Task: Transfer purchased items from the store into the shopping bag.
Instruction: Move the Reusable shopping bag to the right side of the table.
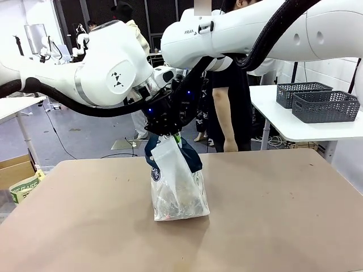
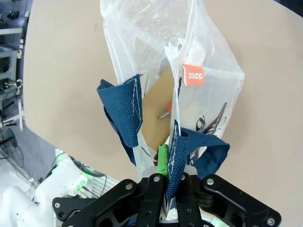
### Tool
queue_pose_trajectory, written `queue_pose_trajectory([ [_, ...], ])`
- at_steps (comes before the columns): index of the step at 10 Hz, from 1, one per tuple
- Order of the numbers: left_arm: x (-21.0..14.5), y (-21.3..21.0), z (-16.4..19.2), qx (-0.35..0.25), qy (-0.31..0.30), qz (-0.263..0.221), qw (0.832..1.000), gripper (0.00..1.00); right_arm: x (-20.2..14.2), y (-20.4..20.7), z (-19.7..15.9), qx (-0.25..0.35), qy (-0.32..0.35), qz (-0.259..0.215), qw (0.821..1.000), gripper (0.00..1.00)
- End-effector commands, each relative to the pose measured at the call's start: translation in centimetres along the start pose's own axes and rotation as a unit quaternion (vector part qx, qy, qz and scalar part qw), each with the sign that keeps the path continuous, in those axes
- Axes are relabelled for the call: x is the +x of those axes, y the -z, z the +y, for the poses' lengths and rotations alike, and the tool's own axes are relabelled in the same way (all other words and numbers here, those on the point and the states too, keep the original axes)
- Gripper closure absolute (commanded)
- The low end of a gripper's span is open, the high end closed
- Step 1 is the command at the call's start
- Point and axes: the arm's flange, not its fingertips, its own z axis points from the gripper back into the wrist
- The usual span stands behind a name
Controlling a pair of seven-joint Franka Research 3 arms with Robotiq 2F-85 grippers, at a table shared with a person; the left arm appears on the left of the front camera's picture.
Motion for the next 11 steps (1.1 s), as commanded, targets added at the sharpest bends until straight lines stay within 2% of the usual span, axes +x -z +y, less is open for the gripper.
queue_pose_trajectory([
  [1,-1.1,-0.7,0.4,0.010,0.001,-0.003,1.000,1.00,-0.6,-0.4,-0.8,0.014,0.002,-0.006,1.000,1.00],
  [2,-1.0,-0.8,0.4,0.010,-0.001,-0.005,1.000,1.00,-0.7,-0.3,-1.0,0.020,0.000,-0.008,1.000,1.00],
  [3,-1.0,-0.8,0.5,0.012,0.000,-0.011,1.000,1.00,-0.9,-0.5,-1.4,0.033,-0.008,-0.011,0.999,0.90],
  [7,-1.3,-1.3,1.4,0.005,0.002,-0.017,1.000,1.00,-2.9,-1.4,-4.3,0.060,0.022,-0.036,0.997,0.12],
  [8,-1.3,-1.4,1.8,0.002,0.004,-0.020,1.000,1.00,-3.5,-1.7,-5.3,0.068,0.031,-0.044,0.996,0.00],
  [11,-1.5,-1.8,2.3,0.002,0.009,-0.021,1.000,1.00,-6.2,-3.6,-9.3,0.105,0.003,-0.060,0.993,0.00],
])
